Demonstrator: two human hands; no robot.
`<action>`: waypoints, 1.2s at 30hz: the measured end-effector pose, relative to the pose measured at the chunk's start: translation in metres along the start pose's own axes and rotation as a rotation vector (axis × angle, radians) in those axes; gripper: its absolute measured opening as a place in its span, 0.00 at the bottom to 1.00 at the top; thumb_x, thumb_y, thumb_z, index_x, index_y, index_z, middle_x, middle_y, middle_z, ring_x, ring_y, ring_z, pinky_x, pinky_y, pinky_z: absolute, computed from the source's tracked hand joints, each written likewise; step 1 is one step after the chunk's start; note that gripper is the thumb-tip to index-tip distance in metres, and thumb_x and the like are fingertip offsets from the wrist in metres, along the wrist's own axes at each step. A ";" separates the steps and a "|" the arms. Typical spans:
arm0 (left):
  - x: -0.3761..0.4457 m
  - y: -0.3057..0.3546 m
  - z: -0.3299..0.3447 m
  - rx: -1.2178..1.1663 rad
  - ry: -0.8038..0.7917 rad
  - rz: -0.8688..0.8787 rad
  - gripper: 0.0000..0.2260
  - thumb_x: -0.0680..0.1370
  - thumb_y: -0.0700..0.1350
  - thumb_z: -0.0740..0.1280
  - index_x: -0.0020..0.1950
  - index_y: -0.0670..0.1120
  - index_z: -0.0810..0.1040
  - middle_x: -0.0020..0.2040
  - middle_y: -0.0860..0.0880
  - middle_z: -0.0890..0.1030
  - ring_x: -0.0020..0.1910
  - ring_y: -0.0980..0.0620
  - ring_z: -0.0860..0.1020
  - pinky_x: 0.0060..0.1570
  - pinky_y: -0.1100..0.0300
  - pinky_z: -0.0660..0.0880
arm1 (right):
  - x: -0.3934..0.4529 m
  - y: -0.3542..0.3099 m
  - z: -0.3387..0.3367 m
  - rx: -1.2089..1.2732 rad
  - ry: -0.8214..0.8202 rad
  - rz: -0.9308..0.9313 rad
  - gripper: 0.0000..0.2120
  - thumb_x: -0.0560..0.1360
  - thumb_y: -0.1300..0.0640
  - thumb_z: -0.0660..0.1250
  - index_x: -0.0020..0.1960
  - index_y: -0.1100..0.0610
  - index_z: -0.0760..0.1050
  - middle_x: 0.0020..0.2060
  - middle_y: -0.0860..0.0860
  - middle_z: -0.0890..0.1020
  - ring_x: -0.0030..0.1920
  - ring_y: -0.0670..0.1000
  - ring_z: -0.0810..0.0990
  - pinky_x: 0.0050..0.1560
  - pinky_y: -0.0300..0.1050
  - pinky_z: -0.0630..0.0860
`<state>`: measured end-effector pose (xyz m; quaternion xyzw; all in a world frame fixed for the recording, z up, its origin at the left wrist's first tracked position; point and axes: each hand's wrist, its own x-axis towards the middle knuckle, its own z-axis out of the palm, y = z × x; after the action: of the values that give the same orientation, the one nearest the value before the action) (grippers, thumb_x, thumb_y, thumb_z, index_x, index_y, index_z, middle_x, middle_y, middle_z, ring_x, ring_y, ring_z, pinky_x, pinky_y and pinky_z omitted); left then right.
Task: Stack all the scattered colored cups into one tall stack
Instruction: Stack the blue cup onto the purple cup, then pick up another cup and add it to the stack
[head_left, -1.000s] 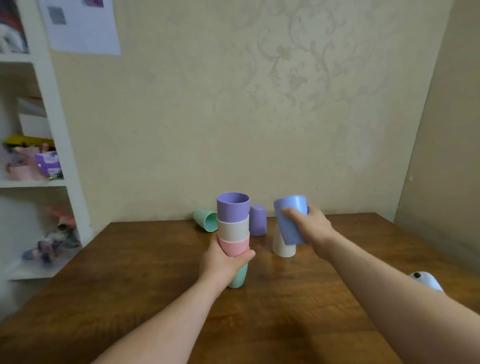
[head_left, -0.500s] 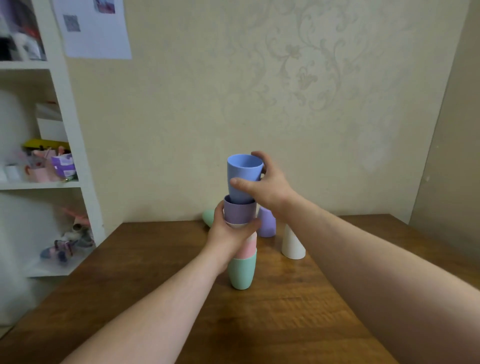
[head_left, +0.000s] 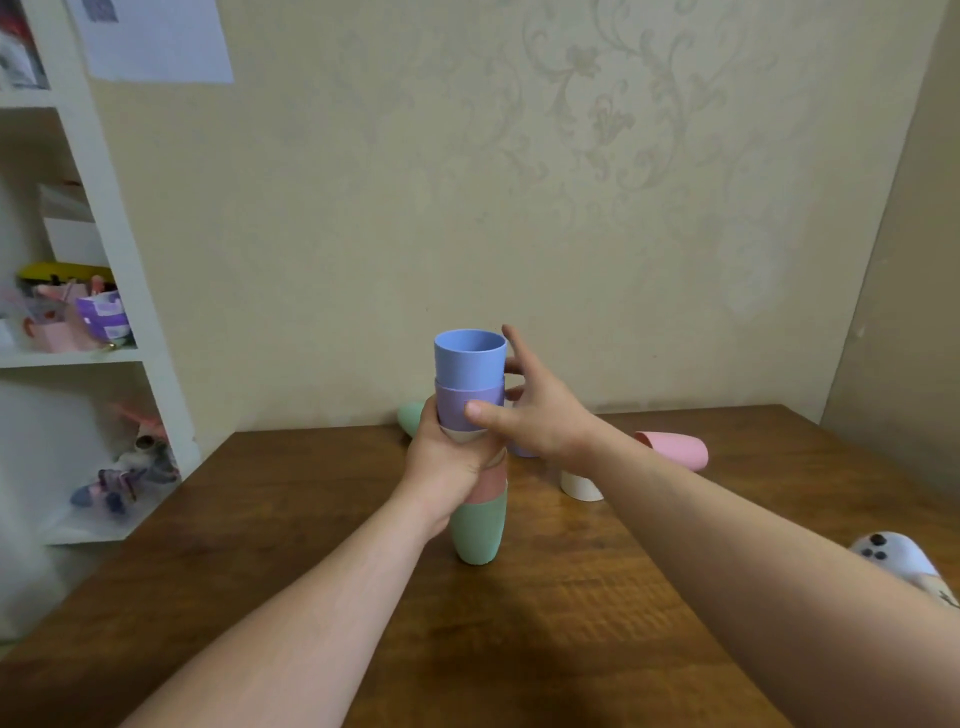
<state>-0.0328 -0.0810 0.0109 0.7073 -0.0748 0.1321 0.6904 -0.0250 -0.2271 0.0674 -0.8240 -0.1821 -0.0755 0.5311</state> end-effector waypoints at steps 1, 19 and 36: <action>0.000 -0.003 -0.001 -0.029 0.008 -0.008 0.25 0.73 0.48 0.83 0.68 0.52 0.81 0.56 0.51 0.91 0.55 0.49 0.90 0.54 0.49 0.86 | -0.004 0.008 -0.009 -0.049 0.009 0.001 0.54 0.73 0.47 0.81 0.87 0.40 0.48 0.73 0.43 0.72 0.67 0.50 0.77 0.64 0.47 0.75; 0.015 -0.028 0.018 -0.055 0.137 0.001 0.24 0.74 0.44 0.84 0.66 0.51 0.79 0.54 0.53 0.89 0.49 0.55 0.89 0.50 0.54 0.84 | -0.030 0.183 -0.129 -1.413 -0.172 0.314 0.45 0.75 0.56 0.77 0.82 0.43 0.54 0.83 0.51 0.61 0.80 0.63 0.61 0.77 0.68 0.67; 0.009 -0.023 0.013 -0.010 0.080 -0.013 0.32 0.66 0.56 0.84 0.67 0.55 0.77 0.56 0.54 0.89 0.53 0.53 0.89 0.56 0.47 0.85 | -0.027 0.143 -0.106 0.015 0.510 0.589 0.40 0.68 0.54 0.83 0.75 0.53 0.67 0.63 0.55 0.78 0.60 0.62 0.80 0.45 0.56 0.82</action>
<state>-0.0164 -0.0921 -0.0083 0.6986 -0.0432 0.1553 0.6971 0.0120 -0.3812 -0.0174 -0.7917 0.1997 -0.1210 0.5645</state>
